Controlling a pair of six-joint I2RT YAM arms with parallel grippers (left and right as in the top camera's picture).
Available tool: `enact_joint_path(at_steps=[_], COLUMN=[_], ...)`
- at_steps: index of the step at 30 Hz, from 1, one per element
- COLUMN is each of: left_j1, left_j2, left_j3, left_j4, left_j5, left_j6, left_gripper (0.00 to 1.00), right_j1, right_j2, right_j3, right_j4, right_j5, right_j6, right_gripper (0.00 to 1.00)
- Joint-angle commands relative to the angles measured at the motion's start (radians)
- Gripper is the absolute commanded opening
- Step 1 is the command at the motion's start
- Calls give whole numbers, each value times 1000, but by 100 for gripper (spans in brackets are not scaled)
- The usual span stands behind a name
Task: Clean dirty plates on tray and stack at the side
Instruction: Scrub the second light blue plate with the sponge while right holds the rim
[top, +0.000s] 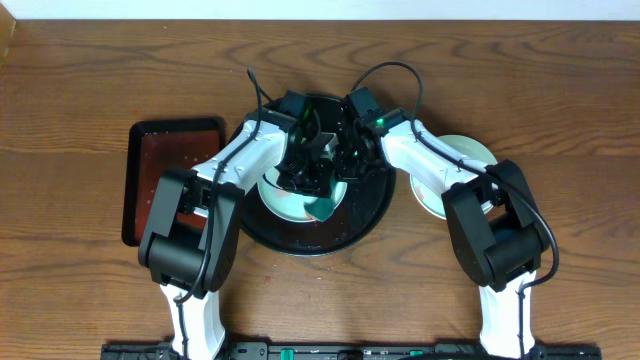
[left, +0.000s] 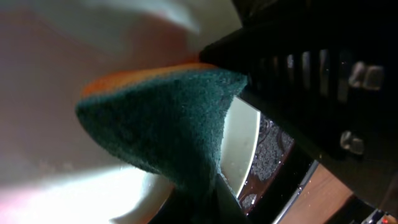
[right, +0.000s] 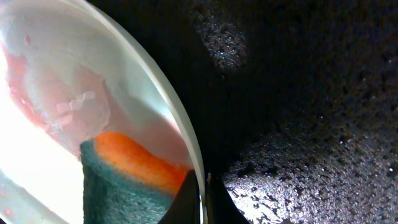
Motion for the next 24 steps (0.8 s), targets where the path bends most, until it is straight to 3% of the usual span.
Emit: enact_joint_path(at_steps=[1, 5, 10, 13, 17, 20, 24], left_j1=[-7, 10, 19, 18, 18, 18, 18], left_j2=[27, 27, 27, 27, 26, 26, 26], left_j3=[-23, -23, -23, -22, -22, -22, -22], left_j4=[47, 151, 240, 243, 209, 138, 50], left_j5=[166, 42, -380, -630, -859, -977, -996], left_j6=[71, -35, -261, -338, -419, -496, -528], left_gripper=[7, 7, 7, 8, 8, 7, 7], right_j1=[11, 11, 11, 11, 11, 11, 11], right_j2=[79, 79, 79, 79, 79, 79, 79], right_j3=[-53, -53, -53, -53, -53, -53, -53], right_j4=[-21, -21, -21, -21, -21, -23, -23], right_j5=[92, 92, 92, 92, 92, 92, 92], right_j6=[-8, -8, -8, -8, -8, -8, -8], right_gripper=[1, 1, 1, 1, 1, 1, 1])
